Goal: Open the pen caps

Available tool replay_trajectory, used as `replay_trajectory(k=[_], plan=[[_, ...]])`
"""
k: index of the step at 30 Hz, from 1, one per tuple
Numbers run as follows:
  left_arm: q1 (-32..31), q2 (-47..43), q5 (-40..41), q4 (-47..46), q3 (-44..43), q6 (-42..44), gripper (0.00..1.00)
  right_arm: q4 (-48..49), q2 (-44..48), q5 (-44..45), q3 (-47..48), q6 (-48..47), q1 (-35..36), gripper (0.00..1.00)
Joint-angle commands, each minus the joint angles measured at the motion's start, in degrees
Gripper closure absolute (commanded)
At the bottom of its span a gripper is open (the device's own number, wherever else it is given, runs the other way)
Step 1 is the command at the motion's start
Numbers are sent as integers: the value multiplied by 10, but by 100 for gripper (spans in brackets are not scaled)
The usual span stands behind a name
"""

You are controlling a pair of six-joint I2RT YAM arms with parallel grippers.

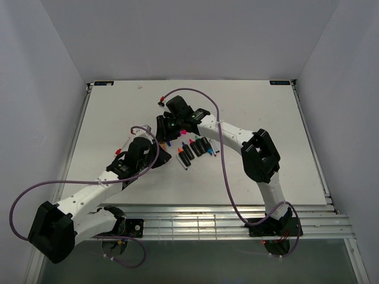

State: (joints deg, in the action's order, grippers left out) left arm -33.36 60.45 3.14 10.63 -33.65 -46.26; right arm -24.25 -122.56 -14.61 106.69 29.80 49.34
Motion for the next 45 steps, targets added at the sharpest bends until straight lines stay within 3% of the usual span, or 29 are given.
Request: replay_trajectory(k=[1, 4, 8, 9, 11, 12, 14, 18, 19, 23, 26, 30, 35, 45], plan=[[-12, -53, -165, -83, 16, 38, 100, 122, 39, -68, -77, -68, -50, 92], [-3, -61, -235, -141, 32, 36, 100, 229, 94, -191, -194, -55, -83, 92], [14, -54, -312, -211, 57, 14, 100, 413, 154, -347, -319, 50, -137, 92], [15, -49, -323, -237, 61, 8, 100, 507, 162, -374, -337, 81, -144, 92], [15, -40, -345, -256, 70, -8, 100, 606, 159, -426, -376, 156, -158, 92], [15, -38, -347, -272, 75, -14, 100, 644, 155, -430, -382, 210, -160, 92], [15, -38, -346, -274, 77, -19, 100, 676, 148, -425, -381, 227, -163, 92], [15, -43, -294, -209, 82, -30, 100, 573, 124, -375, -314, 187, -160, 92], [15, -46, -272, -183, 82, -33, 100, 477, 119, -357, -293, 124, -158, 92], [15, -66, -146, -57, 89, -66, 100, 269, 74, -222, -177, -39, -117, 92], [14, -107, -104, -59, 133, -107, 100, 194, 29, -144, -115, -96, -86, 92], [13, -127, -91, -87, 186, -139, 100, 130, -39, -89, -36, -148, -50, 92], [13, -96, -84, -96, 191, -143, 100, 84, -117, -49, 53, -174, -21, 92], [11, 3, -74, -188, 201, -147, 96, 58, -176, -23, 100, -194, -18, 92]])
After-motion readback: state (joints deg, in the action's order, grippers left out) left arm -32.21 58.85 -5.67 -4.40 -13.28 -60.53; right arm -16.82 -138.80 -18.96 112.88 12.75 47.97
